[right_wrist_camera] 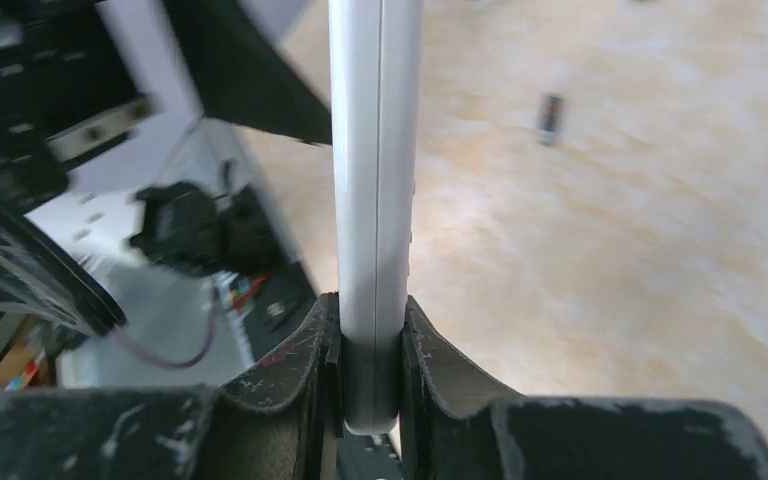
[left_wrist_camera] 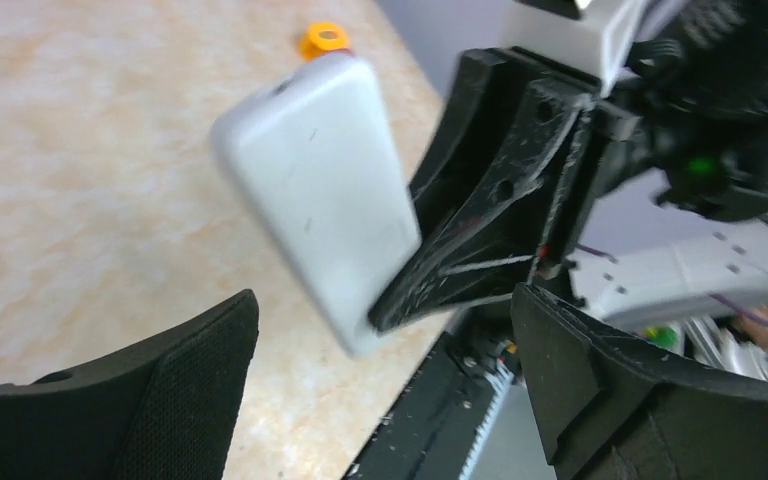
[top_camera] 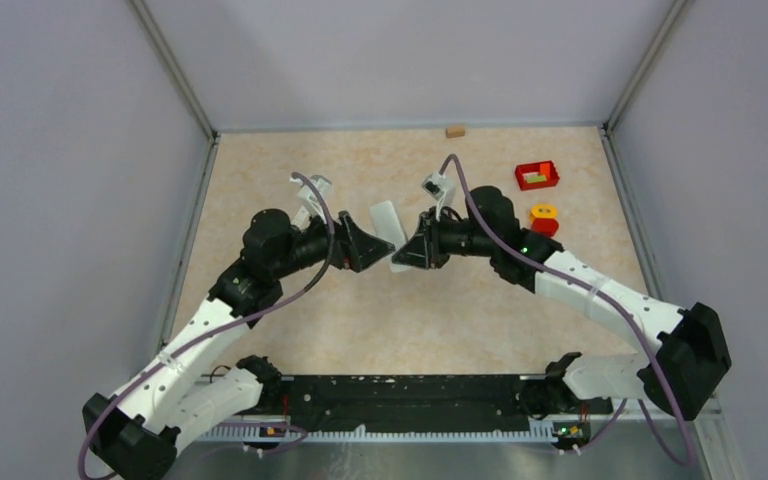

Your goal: Load the batteries into the remote control

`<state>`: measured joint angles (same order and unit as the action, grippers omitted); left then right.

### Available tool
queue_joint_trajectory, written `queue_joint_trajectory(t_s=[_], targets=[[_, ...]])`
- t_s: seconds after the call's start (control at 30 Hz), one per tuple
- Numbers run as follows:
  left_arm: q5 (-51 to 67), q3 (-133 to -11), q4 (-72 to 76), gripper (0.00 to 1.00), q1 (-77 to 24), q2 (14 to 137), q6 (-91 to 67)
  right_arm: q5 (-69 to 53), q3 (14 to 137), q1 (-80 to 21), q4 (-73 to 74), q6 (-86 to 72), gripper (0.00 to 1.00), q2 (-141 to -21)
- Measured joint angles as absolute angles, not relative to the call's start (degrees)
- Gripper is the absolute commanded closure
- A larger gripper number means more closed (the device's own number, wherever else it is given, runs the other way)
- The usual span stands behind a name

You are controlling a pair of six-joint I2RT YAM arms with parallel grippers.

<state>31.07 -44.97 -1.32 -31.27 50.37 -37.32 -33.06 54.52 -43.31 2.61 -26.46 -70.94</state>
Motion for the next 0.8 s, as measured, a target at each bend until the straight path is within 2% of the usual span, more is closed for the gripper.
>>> queue_joint_trajectory(t_s=[0.2, 0.47, 0.63, 0.8], targets=[[13.26, -45.76, -11.97, 0.01, -31.27, 50.39, -35.51, -7.55, 58.3, -41.45, 17.12, -26.33, 1.0, -74.24], [4.99, -45.5, -16.38, 0.01, -31.29, 49.98, -34.39, 25.02, 62.72, -38.68, 33.61, -26.63, 1.0, -91.64], [3.27, -45.17, -17.37, 0.01, -31.27, 48.62, -34.13, 34.59, 63.2, -36.45, 38.44, -26.11, 1.0, -98.85], [2.72, -44.86, -17.78, 0.01, -31.29, 48.31, -33.82, 38.57, 65.56, -35.92, 40.12, -24.45, 1.0, -102.74]])
